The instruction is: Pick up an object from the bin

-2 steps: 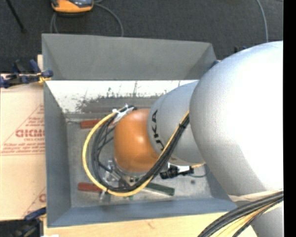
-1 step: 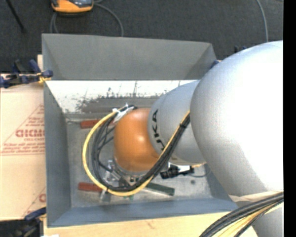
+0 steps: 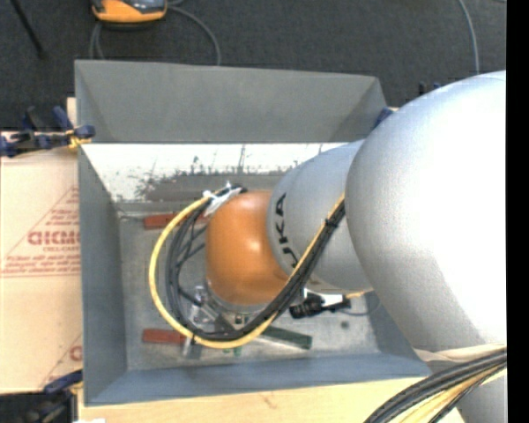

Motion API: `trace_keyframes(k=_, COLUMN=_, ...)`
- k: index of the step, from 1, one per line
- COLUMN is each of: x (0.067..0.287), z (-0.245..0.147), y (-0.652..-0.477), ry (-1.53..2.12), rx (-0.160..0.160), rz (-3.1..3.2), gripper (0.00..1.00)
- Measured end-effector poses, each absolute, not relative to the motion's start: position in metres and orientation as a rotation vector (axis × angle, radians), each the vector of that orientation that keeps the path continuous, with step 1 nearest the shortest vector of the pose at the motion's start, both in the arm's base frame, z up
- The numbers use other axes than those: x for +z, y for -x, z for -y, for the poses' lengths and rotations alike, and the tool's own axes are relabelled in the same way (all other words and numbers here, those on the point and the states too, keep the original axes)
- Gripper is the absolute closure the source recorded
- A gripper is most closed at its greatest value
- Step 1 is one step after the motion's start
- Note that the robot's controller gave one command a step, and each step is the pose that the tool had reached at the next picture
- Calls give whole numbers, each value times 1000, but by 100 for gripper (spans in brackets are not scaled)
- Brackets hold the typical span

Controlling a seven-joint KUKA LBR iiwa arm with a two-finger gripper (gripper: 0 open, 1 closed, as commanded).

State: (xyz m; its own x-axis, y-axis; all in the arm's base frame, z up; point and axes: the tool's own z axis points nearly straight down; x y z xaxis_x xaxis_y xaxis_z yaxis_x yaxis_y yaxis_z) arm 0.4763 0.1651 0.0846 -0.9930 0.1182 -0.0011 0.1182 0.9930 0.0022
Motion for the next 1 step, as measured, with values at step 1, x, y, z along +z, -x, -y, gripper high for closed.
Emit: trace_keyframes(k=1, x=95, z=-165, y=-476, ry=-188, rx=2, rz=-3135, gripper=100)
